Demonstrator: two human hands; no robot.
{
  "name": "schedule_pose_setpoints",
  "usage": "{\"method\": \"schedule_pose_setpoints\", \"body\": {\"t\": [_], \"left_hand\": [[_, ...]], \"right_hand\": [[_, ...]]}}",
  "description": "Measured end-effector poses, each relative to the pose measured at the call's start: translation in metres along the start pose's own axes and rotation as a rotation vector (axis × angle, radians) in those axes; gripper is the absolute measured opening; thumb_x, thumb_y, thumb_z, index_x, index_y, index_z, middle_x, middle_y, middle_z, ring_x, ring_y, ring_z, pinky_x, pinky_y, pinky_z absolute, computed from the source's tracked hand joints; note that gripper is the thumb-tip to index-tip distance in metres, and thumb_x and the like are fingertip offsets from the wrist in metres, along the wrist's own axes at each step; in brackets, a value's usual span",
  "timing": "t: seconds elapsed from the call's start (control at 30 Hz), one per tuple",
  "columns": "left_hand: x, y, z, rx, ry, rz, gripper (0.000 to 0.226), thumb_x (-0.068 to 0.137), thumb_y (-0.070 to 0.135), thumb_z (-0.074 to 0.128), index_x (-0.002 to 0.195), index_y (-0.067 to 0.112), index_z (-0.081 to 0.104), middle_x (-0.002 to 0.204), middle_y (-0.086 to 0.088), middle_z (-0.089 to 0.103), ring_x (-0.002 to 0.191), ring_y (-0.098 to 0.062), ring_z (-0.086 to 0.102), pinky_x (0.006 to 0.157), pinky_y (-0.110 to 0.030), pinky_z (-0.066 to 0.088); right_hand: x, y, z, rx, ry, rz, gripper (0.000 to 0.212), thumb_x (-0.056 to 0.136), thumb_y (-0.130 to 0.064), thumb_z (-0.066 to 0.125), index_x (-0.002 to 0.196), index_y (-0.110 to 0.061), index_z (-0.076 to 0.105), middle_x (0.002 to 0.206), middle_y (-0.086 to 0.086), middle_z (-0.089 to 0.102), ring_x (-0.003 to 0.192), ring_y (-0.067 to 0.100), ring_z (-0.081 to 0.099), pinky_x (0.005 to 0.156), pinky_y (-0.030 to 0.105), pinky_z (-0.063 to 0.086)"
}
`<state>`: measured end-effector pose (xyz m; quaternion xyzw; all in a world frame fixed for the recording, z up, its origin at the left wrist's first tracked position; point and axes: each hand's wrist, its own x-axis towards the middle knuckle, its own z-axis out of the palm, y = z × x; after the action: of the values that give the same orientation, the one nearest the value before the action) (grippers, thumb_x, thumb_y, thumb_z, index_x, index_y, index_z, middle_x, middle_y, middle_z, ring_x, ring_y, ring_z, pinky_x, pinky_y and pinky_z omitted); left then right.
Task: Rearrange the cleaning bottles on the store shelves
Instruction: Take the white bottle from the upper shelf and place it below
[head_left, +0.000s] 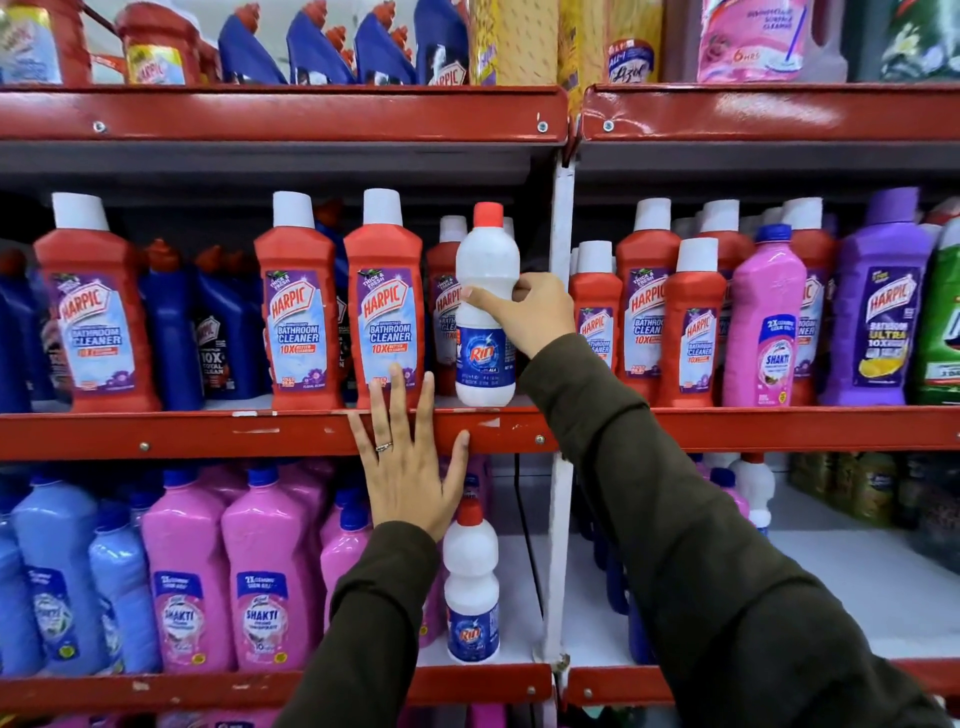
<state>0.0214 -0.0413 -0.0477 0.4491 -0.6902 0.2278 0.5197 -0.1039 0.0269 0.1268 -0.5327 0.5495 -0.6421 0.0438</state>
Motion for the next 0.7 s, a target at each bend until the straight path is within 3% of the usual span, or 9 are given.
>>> {"method": "schedule_pose_setpoints", "body": {"t": [0.07, 0.27, 0.4, 0.53, 0.7], "left_hand": [[0.0, -0.001, 0.001, 0.001, 0.002, 0.003, 0.071, 0.097, 0.06, 0.018, 0.158, 0.025, 0.007, 0.168, -0.01, 0.001, 0.155, -0.03, -0.002, 0.123, -0.06, 0.006], [-0.001, 0.0, 0.0, 0.025, -0.005, 0.004, 0.073, 0.097, 0.059, 0.022, 0.158, 0.024, 0.006, 0.168, -0.01, 0.001, 0.155, -0.03, -0.002, 0.123, -0.06, 0.006], [-0.004, 0.004, -0.006, 0.035, -0.023, -0.006, 0.073, 0.098, 0.057, 0.023, 0.158, 0.021, 0.004, 0.168, -0.011, 0.002, 0.155, -0.029, -0.001, 0.124, -0.057, 0.006], [-0.017, 0.019, -0.01, 0.008, -0.029, 0.013, 0.072, 0.098, 0.055, 0.025, 0.158, 0.021, 0.007, 0.168, -0.011, 0.002, 0.155, -0.029, -0.001, 0.125, -0.054, 0.002], [-0.041, 0.063, -0.01, -0.065, -0.013, 0.068, 0.071, 0.098, 0.053, 0.026, 0.158, 0.019, 0.009, 0.168, -0.009, 0.005, 0.155, -0.029, 0.0, 0.126, -0.051, -0.005]], "right_hand": [[-0.001, -0.004, -0.008, 0.021, -0.003, -0.002, 0.047, 0.078, -0.04, 0.083, 0.108, -0.006, 0.07, 0.111, 0.009, 0.075, 0.091, 0.019, 0.072, 0.076, 0.029, 0.06], [-0.015, -0.013, -0.032, 0.021, -0.046, -0.031, 0.033, 0.079, -0.039, 0.083, 0.092, -0.014, 0.066, 0.099, 0.005, 0.074, 0.092, 0.019, 0.073, 0.083, 0.034, 0.061], [-0.031, -0.013, -0.053, 0.095, -0.052, -0.017, 0.033, 0.08, -0.036, 0.082, 0.099, -0.014, 0.067, 0.094, -0.003, 0.072, 0.079, 0.006, 0.071, 0.063, 0.016, 0.057], [-0.047, -0.001, -0.085, 0.097, -0.015, 0.002, 0.044, 0.081, -0.031, 0.082, 0.115, -0.005, 0.071, 0.114, 0.008, 0.076, 0.095, 0.018, 0.074, 0.078, 0.027, 0.061], [-0.068, 0.029, -0.133, 0.095, 0.027, 0.001, 0.044, 0.077, -0.029, 0.086, 0.111, -0.004, 0.074, 0.11, 0.008, 0.078, 0.097, 0.017, 0.076, 0.085, 0.031, 0.062]]}}
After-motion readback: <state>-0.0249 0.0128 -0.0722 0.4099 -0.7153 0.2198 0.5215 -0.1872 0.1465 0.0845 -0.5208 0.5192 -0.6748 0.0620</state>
